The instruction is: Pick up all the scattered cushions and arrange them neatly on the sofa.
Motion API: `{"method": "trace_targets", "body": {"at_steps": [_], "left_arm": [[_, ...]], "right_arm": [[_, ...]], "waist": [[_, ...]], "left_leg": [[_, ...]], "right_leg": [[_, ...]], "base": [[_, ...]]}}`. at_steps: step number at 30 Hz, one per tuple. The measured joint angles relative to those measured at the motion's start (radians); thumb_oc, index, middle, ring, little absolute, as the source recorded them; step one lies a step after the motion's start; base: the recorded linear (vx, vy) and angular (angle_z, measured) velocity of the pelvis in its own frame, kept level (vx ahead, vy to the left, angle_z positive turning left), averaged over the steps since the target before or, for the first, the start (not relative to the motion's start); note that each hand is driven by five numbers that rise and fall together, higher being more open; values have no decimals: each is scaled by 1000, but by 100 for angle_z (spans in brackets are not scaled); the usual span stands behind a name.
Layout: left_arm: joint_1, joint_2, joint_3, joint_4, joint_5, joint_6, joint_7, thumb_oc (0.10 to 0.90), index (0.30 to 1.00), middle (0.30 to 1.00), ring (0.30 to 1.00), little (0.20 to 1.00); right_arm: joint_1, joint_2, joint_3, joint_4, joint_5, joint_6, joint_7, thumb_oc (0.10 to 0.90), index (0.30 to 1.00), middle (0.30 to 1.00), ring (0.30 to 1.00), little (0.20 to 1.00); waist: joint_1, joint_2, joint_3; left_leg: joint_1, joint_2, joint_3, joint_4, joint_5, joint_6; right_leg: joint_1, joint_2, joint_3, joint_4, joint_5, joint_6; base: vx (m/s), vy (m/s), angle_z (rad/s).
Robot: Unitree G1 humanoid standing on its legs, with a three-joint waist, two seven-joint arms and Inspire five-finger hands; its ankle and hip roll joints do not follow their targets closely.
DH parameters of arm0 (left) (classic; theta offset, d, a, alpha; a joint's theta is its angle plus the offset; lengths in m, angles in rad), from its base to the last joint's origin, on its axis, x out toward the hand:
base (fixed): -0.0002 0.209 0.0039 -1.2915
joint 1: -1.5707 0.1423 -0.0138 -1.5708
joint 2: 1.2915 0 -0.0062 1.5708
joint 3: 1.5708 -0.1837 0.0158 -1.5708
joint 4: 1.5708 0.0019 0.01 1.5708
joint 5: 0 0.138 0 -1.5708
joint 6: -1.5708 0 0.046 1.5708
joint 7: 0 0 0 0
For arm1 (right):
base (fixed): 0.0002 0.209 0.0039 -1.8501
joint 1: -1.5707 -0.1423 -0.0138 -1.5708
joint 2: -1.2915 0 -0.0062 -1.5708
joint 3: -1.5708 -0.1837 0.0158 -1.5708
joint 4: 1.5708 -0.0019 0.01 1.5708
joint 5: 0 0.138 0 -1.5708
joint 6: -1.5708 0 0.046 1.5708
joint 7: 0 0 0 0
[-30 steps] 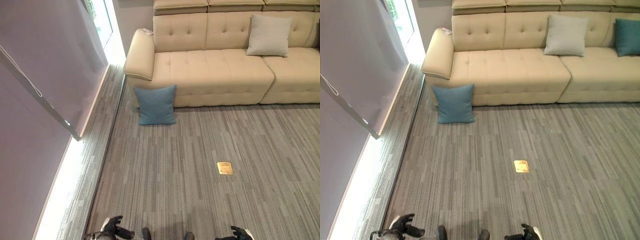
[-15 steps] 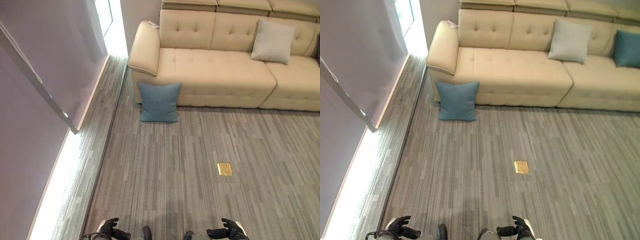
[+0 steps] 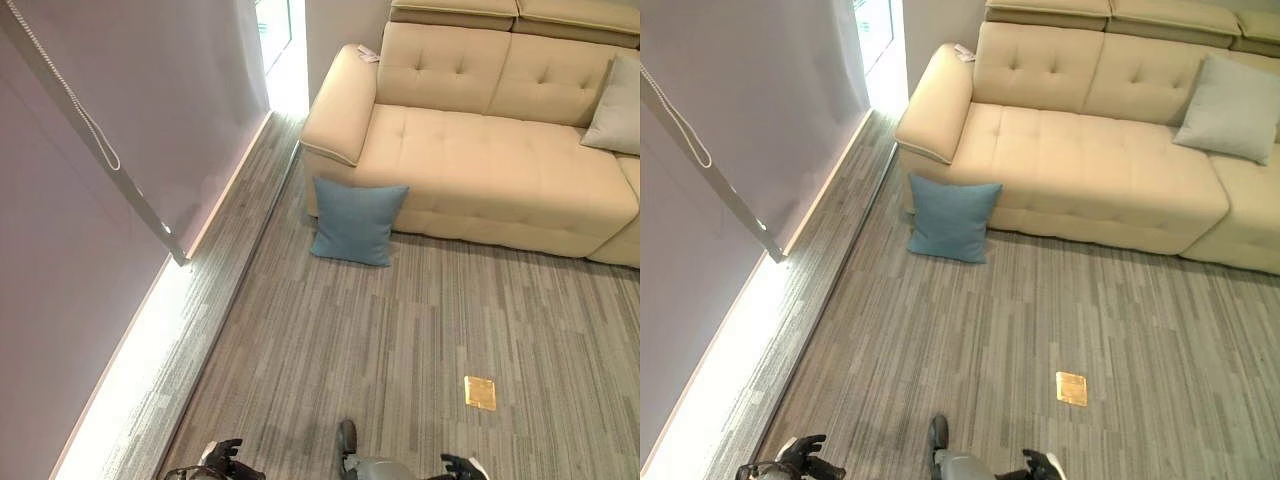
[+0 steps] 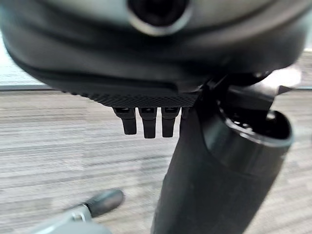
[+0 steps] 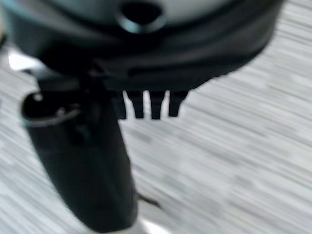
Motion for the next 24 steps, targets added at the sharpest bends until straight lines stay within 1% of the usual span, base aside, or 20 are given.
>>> {"method": "trace_targets", "body": {"at_steps": [1,2,3,5,6,7,8,9,10,11,12,13,15,16,18,19,20,21,23,24], "left_arm": [[0,-3,0,0,0,-1,0,800,900,900,900,900],[-12,-5,0,0,0,-1,0,800,900,900,900,900],[-35,-5,2,-7,-2,-4,-2,800,900,900,900,900],[-45,-3,1,-18,-1,-7,0,800,900,900,900,900],[-48,-3,0,-21,-1,-7,1,800,900,900,900,900],[-52,-4,-4,-25,-1,-6,1,800,900,900,900,900],[-58,-3,-7,-31,-2,-6,0,800,900,900,900,900],[-60,-1,-6,-33,-3,-6,0,800,900,900,900,900],[-56,2,-8,-36,-1,-5,2,800,900,900,900,900],[-61,3,-12,-34,0,-5,2,800,900,900,900,900],[-58,3,-11,-42,-2,-6,2,800,900,900,900,900],[-58,4,-9,-49,-2,-8,2,800,900,900,900,900],[-57,7,0,-50,-2,-17,3,800,900,900,900,900],[-60,6,0,-50,-2,-17,4,800,900,900,900,900],[-58,3,2,-34,-1,-17,3,800,900,900,900,900],[-55,1,2,-29,-2,-17,3,800,900,900,900,900],[-50,0,1,-31,-1,-17,3,800,900,900,900,900],[-48,-2,1,-27,-1,-17,3,800,900,900,900,900],[-46,-1,0,-19,0,-13,2,800,900,900,900,900],[-47,-1,0,-19,0,-10,2,800,900,900,900,900]], "right_arm": [[-6,-3,0,-4,0,-7,0,800,900,900,900,900],[-20,-4,0,-4,3,-10,0,800,900,900,900,900],[-29,-3,6,1,7,-13,0,800,900,900,900,900],[-43,-4,6,1,12,-20,0,800,900,900,900,900],[-56,-3,5,1,15,-27,0,800,900,900,900,900],[-61,-1,6,1,19,-27,0,800,900,900,900,900],[-62,-1,6,4,25,-24,0,800,900,900,900,900],[-62,-1,6,4,27,-24,0,800,900,900,900,900],[-62,0,6,5,28,-25,-1,800,900,900,900,900],[-57,-2,7,5,30,-23,-1,800,900,900,900,900],[-49,-4,6,7,30,-20,-2,800,900,900,900,900],[-33,-6,7,12,30,-15,-1,800,900,900,900,900],[-33,-10,7,14,30,-13,-2,800,900,900,900,900],[-33,-13,6,15,30,-13,-2,800,900,900,900,900],[-31,-15,5,35,29,-12,-2,800,900,900,900,900],[-29,-15,5,44,29,-10,-2,800,900,900,900,900],[-12,-20,5,44,29,-9,-2,800,900,900,900,900],[-17,-24,5,43,26,-8,-2,800,900,900,900,900],[-7,-18,6,42,24,-6,0,800,900,900,900,900],[-6,-17,6,42,22,-6,0,800,900,900,900,900]], "waist": [[6,-5,-2],[7,-17,2],[6,-42,9],[15,-44,4],[7,-47,8],[10,-53,12],[11,-56,15],[11,-54,18],[11,-56,25],[9,-56,34],[9,-50,40],[15,-39,41],[23,-28,43],[23,-26,45],[21,-23,43],[25,-23,42],[26,-16,38],[30,-11,32],[30,-27,14],[27,-25,13]], "left_leg": [[-18,0,0,43,1,-10],[-75,-1,0,165,-14,-45],[-167,-14,17,354,-14,-86],[-231,-2,43,418,-16,-85],[-276,8,90,378,-16,-81],[-284,8,113,322,-14,-73],[-285,-1,120,223,-4,-72],[-290,-4,122,177,7,-63],[-303,-3,138,126,31,-73],[-302,3,174,16,96,-82],[-321,5,176,-24,131,-87],[-338,24,172,-41,161,-79],[-360,23,164,-46,178,-81],[-359,19,166,-36,186,-76],[-338,5,165,-70,205,-51],[-326,0,166,-88,211,-43],[-322,-2,166,-101,224,-26],[-309,-8,171,-110,258,11],[-263,-46,196,-139,259,57],[-246,-54,203,-149,255,71]], "right_leg": [[19,1,-1,-13,-6,-16],[43,-6,-13,-32,-10,-23],[65,-21,-28,-53,-7,-36],[71,-16,-32,-57,-24,-61],[82,-14,-49,-69,-31,-74],[84,-15,-48,-69,-36,-74],[89,-14,-52,-68,-40,-73],[96,-10,-55,-68,-40,-75],[113,-9,-54,-72,-63,-71],[133,-7,-66,-76,-81,-65],[146,3,-64,-76,-91,-62],[151,19,-64,-69,-90,-75],[164,31,-38,-68,-101,-72],[166,32,-37,-68,-95,-84],[202,33,0,-68,-130,-57],[212,30,8,-68,-137,-52],[224,29,20,-67,-146,-46],[238,19,39,-68,-166,-32],[246,-16,60,-52,-190,4],[236,-28,60,-12,-206,27]], "base": [[87,-136,37],[101,-114,39],[75,-66,34],[164,-73,24],[189,-50,27],[202,-24,23],[209,2,2],[209,1,-1],[297,27,9],[165,23,14],[333,69,1],[169,46,-23],[171,66,-37],[265,134,-32],[311,174,-32],[280,182,-37],[324,221,-45],[315,225,-42],[186,156,-29],[150,157,-18]]}}
